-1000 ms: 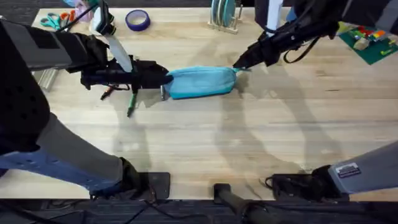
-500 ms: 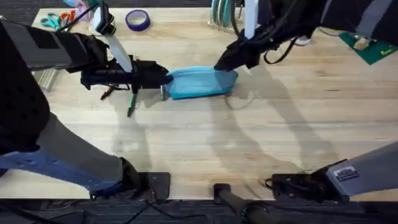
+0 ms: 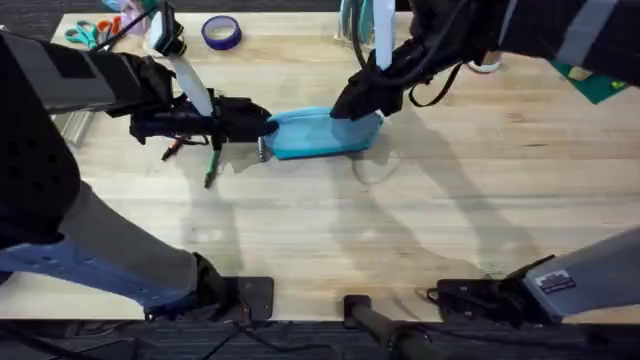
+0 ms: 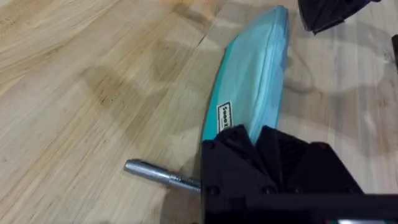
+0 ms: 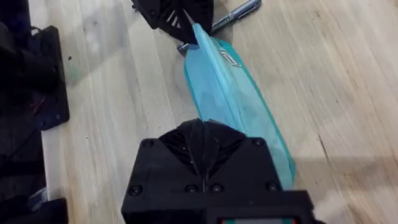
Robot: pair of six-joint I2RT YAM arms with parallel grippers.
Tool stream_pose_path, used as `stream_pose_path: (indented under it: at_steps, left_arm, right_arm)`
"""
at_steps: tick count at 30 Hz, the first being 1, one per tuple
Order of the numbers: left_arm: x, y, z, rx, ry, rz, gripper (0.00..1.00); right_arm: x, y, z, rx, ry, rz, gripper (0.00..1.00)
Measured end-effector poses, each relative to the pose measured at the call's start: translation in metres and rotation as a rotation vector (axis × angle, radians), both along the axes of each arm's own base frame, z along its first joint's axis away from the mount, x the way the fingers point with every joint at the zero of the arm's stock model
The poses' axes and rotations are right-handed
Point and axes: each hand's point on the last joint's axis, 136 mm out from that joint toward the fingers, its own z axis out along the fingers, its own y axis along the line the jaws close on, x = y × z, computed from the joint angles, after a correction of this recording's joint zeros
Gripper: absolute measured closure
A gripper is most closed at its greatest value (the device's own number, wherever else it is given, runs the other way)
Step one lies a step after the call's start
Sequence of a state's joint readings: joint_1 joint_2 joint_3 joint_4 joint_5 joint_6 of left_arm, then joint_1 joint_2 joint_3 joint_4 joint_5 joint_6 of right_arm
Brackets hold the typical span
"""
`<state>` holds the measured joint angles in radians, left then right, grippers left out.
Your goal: Unzip the bag, pick up the pens from the table one at a time and place them inside, then zip the bag closed.
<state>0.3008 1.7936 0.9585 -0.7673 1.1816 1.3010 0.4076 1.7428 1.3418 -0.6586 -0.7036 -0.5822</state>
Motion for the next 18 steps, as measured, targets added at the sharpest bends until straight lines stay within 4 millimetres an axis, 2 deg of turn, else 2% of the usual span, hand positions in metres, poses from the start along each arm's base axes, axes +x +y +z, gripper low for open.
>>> stream_pose_path:
  at_steps: [2, 3, 9, 10, 13, 18]
  left_arm:
    - [0.0, 0.0, 0.0, 0.0, 0.0, 0.0, 0.958]
    - [0.0, 0.0, 0.0, 0.0, 0.0, 0.0, 0.958]
    - [0.0, 0.0, 0.0, 0.0, 0.0, 0.0, 0.958]
    - [0.0, 0.0, 0.0, 0.0, 0.0, 0.0, 0.958]
    - [0.0, 0.0, 0.0, 0.0, 0.001, 0.0, 0.958]
    - [0.0, 0.0, 0.0, -0.001, 0.003, 0.001, 0.958]
  right_arm:
    - [0.0, 0.0, 0.0, 0.0, 0.002, -0.002, 0.97]
    - [0.0, 0.0, 0.0, 0.0, 0.006, -0.005, 0.913]
    - [0.005, -0.005, 0.0, -0.044, 0.009, -0.047, 0.067]
    - [0.006, -0.008, 0.0, -0.066, 0.014, -0.058, 0.024]
    - [0.002, -0.018, 0.004, -0.129, 0.038, -0.093, 0.007]
    - [-0.007, -0.04, 0.03, -0.222, 0.035, -0.141, 0.006]
